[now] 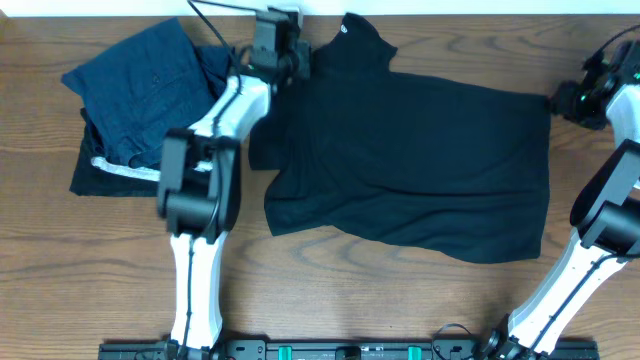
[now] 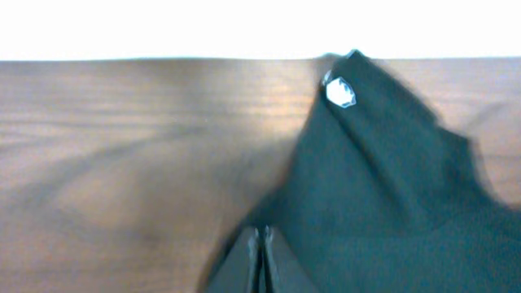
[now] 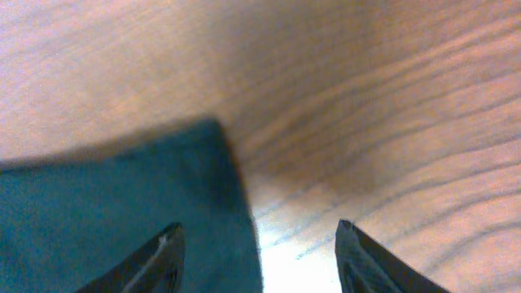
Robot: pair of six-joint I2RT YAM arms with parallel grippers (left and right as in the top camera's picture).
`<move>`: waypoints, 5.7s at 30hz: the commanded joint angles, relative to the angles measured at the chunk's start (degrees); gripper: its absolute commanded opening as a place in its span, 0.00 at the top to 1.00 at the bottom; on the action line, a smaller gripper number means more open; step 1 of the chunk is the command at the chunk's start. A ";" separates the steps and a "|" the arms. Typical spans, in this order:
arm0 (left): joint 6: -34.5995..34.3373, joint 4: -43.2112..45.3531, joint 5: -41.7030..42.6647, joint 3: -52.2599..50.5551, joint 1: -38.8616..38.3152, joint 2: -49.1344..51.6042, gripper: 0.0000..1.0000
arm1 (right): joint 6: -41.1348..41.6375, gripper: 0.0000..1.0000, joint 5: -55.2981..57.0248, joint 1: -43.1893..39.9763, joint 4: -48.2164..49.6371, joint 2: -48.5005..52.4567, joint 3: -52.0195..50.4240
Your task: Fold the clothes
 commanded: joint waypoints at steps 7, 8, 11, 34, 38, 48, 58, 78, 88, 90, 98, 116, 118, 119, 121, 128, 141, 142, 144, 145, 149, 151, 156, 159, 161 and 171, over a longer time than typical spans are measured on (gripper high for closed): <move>-0.04 -37.57 -0.76 2.54 -0.02 -29.83 0.60 | 8.52 0.46 -4.22 0.00 -23.34 -16.00 6.21; -0.04 -40.72 -0.76 2.51 -0.02 -31.50 0.60 | 9.62 0.51 -5.22 0.26 -26.14 -16.83 6.10; -1.22 -50.36 -0.74 2.19 -0.33 -35.93 0.60 | 12.07 0.62 -8.26 2.97 -34.75 -18.51 4.55; -3.76 -47.69 3.26 -26.27 -3.21 -29.46 0.76 | 20.68 0.99 11.28 15.04 -32.92 -18.51 -30.38; -3.76 -47.21 3.98 -26.27 -3.19 -25.18 0.76 | 21.35 0.99 13.25 13.64 -28.50 -18.45 -33.44; -3.78 -42.23 3.98 -26.27 -3.19 -16.96 0.76 | 19.47 0.99 12.37 5.99 -17.94 -10.64 -35.34; -4.04 -27.74 2.27 -26.27 -2.71 -14.12 0.75 | 15.23 0.99 11.34 2.80 -0.92 -7.37 -34.84; -3.96 -25.31 1.18 -21.49 -2.27 -25.09 0.56 | 15.02 0.54 4.24 2.64 10.71 -7.63 -32.28; -2.86 -46.95 1.46 -24.72 -5.90 -29.73 0.33 | 15.06 0.44 2.14 2.75 9.05 -7.61 -32.11; -2.89 -45.77 1.46 -27.54 -7.65 -28.61 0.30 | 15.04 0.44 2.14 2.82 8.94 -7.61 -32.11; -8.59 -42.82 1.40 -31.69 -11.69 -24.87 0.30 | 15.06 0.43 2.14 2.82 8.90 -7.61 -32.11; -18.34 -31.85 1.40 -34.93 -13.31 -23.71 0.31 | 15.04 0.43 1.09 2.82 8.83 -7.61 -32.11; -18.82 -30.49 1.40 -36.00 -13.70 -23.63 0.30 | 15.04 0.43 1.09 2.82 8.83 -7.61 -32.11; -18.84 -30.34 1.40 -36.15 -13.70 -23.61 0.30 | 15.04 0.43 1.07 2.82 8.83 -7.61 -32.11; -19.54 -30.34 1.40 -36.17 -13.70 -23.56 0.31 | 15.04 0.43 1.05 2.82 8.83 -7.61 -32.11; -23.34 -28.81 1.40 -36.17 -13.70 -22.58 0.31 | 15.04 0.43 0.20 2.82 8.90 -7.61 -32.11; -26.29 -27.71 2.60 -36.17 -13.70 -21.00 0.89 | 15.04 0.43 0.20 2.82 8.87 -7.61 -32.11; -26.29 -27.78 3.63 -36.15 -13.70 -21.00 0.94 | 15.04 0.43 0.20 2.82 8.85 -7.61 -32.11; -26.25 -27.96 5.73 -36.17 -13.66 -21.11 0.94 | 15.04 0.43 0.20 2.82 8.83 -7.61 -32.11; -26.25 -28.20 5.75 -36.15 -13.64 -21.31 0.94 | 15.04 0.43 0.20 2.82 8.83 -7.61 -32.11; -25.81 -28.50 5.73 -36.00 -13.42 -23.28 0.94 | 15.04 0.43 0.20 2.82 8.76 -7.61 -32.11; -25.83 -28.48 5.73 -35.85 -13.31 -25.09 0.94 | 15.04 0.43 0.20 2.82 8.66 -7.61 -32.11; -25.86 -28.02 5.73 -34.62 -13.16 -32.17 0.94 | 15.04 0.41 0.22 2.82 8.59 -7.63 -32.11; -25.88 -26.38 5.68 -34.42 -13.16 -36.22 0.94 | 15.02 0.40 0.20 2.82 8.57 -7.63 -32.11; -25.90 -25.14 5.68 -34.42 -13.16 -38.21 0.94 | 15.02 0.39 0.20 2.82 8.44 -7.63 -32.06; -25.86 -14.19 3.98 -34.56 -13.16 -34.64 0.94 | 15.02 0.39 0.20 2.82 8.20 -7.65 -32.02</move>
